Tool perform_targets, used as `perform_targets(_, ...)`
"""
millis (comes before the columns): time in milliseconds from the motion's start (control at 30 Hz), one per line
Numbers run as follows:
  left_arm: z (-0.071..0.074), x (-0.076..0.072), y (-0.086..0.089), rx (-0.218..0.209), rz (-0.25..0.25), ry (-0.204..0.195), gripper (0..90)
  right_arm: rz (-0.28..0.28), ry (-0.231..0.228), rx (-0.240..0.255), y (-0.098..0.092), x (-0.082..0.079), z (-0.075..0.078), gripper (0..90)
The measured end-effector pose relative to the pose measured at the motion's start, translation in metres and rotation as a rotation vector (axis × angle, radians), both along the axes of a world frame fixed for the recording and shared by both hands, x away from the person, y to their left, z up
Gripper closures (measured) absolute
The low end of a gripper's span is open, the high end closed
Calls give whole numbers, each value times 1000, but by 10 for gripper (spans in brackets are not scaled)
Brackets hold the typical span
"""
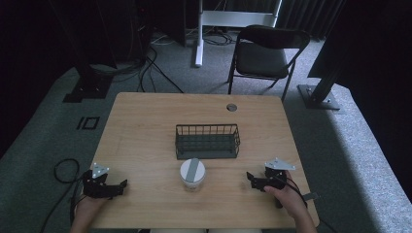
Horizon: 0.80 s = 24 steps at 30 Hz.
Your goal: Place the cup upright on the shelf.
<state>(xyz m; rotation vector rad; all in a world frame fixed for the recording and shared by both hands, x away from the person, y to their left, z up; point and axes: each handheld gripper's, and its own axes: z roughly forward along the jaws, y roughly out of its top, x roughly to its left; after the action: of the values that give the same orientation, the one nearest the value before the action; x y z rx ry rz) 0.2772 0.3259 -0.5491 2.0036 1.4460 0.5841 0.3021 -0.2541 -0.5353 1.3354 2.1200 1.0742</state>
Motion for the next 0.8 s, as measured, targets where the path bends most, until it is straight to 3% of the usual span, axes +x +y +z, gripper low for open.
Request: perform_targets(800, 0, 0, 0, 1, -1, 1, 1, 219, -35, 58, 59, -10, 4, 113)
